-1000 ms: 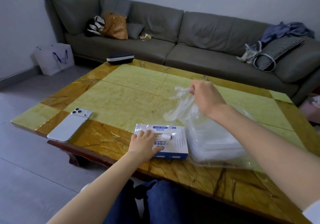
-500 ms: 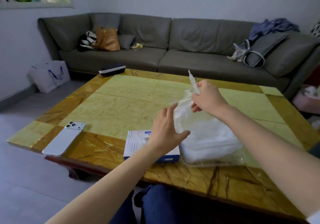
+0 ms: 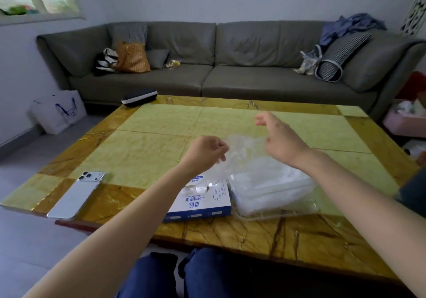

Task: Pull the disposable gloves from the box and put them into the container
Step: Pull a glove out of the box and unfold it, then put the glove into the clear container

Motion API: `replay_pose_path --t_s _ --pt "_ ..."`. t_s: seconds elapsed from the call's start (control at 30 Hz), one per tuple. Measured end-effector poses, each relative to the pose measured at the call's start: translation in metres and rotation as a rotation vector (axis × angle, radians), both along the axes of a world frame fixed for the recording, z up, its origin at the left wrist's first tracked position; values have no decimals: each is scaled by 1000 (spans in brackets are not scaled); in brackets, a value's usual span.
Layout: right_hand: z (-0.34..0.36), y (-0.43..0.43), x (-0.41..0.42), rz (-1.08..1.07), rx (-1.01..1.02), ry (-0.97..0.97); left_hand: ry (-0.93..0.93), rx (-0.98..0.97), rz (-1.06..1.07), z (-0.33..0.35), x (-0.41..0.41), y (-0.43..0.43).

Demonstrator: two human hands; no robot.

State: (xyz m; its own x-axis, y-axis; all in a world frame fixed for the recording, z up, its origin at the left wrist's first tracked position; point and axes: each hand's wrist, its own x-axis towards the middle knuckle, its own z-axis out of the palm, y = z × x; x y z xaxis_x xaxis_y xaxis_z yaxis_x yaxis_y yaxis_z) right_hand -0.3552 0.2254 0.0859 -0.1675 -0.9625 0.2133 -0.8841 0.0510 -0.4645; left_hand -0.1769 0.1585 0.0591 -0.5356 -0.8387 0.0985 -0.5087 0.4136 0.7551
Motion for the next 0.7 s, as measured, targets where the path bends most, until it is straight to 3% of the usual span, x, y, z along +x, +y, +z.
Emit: replay_pose_path --t_s 0.13,0.3,0.4,0.53,0.7 --pt "-9 7 12 193 209 -10 44 87 -70 13 3 0" --pt "-19 0 16 186 123 -240 124 168 -122 19 12 2" --pt "-21 0 19 199 42 -406 224 316 -127 13 21 4" --pt "-25 -3 19 112 6 -462 398 509 68 -3 23 8" --pt "-36 -7 24 50 9 -583 475 462 266 -5 10 9"
